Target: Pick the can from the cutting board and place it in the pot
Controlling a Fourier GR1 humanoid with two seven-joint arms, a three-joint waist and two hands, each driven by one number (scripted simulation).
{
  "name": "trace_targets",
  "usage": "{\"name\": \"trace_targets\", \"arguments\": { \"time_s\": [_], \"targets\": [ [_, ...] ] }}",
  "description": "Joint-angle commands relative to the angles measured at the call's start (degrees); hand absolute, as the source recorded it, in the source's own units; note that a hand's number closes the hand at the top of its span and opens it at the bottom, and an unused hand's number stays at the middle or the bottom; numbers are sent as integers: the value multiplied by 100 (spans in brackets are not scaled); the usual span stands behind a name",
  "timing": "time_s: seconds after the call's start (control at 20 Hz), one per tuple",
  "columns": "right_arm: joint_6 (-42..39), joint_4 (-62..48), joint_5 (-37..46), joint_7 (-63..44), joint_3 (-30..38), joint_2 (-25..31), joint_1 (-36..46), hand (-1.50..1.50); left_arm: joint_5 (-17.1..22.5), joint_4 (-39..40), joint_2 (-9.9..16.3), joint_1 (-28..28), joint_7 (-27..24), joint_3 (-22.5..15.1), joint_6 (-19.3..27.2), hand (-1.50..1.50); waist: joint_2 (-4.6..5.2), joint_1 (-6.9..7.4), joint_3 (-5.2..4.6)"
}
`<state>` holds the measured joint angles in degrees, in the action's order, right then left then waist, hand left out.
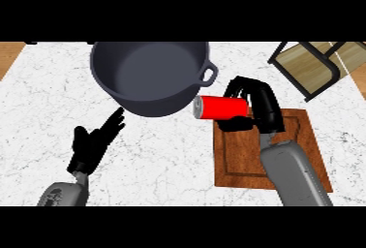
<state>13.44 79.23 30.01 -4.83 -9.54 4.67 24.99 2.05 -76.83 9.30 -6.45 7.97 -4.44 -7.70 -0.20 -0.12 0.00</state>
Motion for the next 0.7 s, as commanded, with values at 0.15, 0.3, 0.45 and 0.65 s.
{"name": "trace_targets", "arguments": {
  "time_s": [0.15,0.3,0.45,0.65],
  "targets": [
    [-465,-240,667,-1493,59,-38,1527,150,21,-234,-29,127,84,25,-70,0,16,69,-2],
    [-683,-348,847,-1847,-56,-200,1918,150,-65,-156,-169,93,155,-50,-7,0,17,46,-2],
    [-703,-1794,940,-1945,146,-386,3068,150,-95,-143,-126,222,-11,-64,-41,0,52,181,-5],
    [-865,-2717,985,-1801,284,-380,3712,150,-102,-175,-70,103,56,-21,-110,0,53,158,-3]
  ]
}}
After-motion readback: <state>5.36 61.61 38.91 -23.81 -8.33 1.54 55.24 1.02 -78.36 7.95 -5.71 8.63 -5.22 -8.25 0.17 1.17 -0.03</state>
